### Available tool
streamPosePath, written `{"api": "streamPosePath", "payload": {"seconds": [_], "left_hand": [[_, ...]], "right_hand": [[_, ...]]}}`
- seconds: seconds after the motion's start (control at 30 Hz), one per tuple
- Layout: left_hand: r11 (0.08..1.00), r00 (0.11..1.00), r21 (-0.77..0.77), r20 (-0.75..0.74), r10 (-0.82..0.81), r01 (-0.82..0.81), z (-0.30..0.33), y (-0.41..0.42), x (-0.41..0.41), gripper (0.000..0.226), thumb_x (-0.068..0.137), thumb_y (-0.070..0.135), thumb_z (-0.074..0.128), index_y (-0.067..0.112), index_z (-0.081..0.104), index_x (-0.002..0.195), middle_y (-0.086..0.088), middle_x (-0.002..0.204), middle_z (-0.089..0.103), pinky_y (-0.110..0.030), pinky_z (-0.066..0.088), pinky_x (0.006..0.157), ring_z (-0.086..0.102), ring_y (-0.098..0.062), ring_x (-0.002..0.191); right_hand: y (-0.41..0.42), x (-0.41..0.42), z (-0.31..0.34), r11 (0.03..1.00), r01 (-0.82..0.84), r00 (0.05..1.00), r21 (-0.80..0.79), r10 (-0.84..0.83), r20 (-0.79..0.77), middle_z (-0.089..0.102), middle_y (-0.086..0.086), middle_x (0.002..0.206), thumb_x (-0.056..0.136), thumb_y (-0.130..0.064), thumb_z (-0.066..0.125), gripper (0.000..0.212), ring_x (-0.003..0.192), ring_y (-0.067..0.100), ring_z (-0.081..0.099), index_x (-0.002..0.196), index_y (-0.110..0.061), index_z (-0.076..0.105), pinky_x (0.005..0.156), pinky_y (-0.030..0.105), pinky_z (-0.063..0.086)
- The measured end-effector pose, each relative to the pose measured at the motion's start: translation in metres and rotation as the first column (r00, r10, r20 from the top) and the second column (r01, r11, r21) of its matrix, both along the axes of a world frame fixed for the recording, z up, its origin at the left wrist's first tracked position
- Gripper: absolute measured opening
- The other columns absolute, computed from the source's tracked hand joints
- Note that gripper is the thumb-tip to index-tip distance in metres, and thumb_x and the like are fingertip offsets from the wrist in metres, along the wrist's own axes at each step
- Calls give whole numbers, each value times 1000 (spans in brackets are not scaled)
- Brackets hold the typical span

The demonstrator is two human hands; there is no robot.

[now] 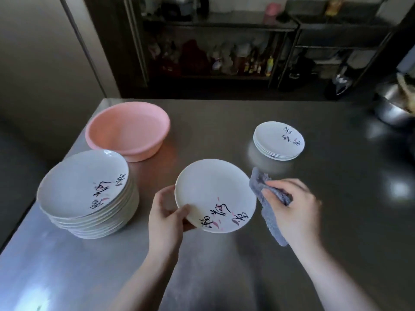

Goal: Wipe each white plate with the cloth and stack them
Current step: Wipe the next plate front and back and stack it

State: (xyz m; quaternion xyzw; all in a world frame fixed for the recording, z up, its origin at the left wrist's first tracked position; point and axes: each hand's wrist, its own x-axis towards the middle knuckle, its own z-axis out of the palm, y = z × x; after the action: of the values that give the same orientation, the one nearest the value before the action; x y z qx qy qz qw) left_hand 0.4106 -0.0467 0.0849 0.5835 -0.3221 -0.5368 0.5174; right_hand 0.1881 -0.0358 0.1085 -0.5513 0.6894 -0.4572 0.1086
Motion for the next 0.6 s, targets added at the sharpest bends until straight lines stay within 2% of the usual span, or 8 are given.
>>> {"api": "streamPosePath", "payload": {"seconds": [0.1, 0.17, 0.27, 0.43, 0.6], "left_hand": [[998, 1000, 61, 8, 1, -1, -21, 4, -67, 49, 83, -12, 59, 27, 57, 113, -21, 78, 72, -31, 55, 49, 71, -31, 62], [994, 1000, 113, -8, 11, -10, -35, 8, -109, 50, 83, -12, 60, 25, 56, 117, -28, 83, 70, -31, 56, 49, 72, -33, 64], [982, 1000, 191, -12, -1, 3, -55, 14, -160, 49, 85, -11, 59, 23, 54, 120, -24, 81, 71, -31, 56, 49, 72, -31, 65], [965, 1000, 263, 1, -13, 13, -74, 22, -210, 47, 86, -12, 55, 27, 54, 113, -8, 71, 74, -31, 55, 46, 72, -27, 60], [949, 995, 310, 65, -82, 58, -89, 22, -228, 49, 86, -12, 54, 31, 52, 111, -8, 76, 74, -36, 57, 49, 73, -31, 69]], "right_hand": [[3, -63, -9, 1000, -11, 1000, 20, 12, -26, 65, -9, 86, 76, -7, 76, 11, 79, 1, 56, 85, -14, 75, 67, 2, 38], [6, -102, -16, 999, -32, 999, 45, 33, -34, 65, -9, 86, 76, -7, 77, 11, 79, 3, 57, 84, -14, 75, 67, 4, 39], [6, -150, -29, 994, -55, 997, 96, 59, -41, 65, -9, 85, 76, -6, 77, 11, 73, 5, 59, 83, -14, 75, 67, 6, 39], [5, -194, -48, 980, -85, 995, 182, 92, -30, 64, -8, 82, 75, -4, 77, 12, 70, 5, 59, 82, -14, 75, 66, 1, 37], [8, -212, -67, 964, -90, 995, 250, 99, -23, 64, -7, 84, 76, -7, 76, 12, 73, 9, 61, 85, -15, 75, 67, 2, 37]]}}
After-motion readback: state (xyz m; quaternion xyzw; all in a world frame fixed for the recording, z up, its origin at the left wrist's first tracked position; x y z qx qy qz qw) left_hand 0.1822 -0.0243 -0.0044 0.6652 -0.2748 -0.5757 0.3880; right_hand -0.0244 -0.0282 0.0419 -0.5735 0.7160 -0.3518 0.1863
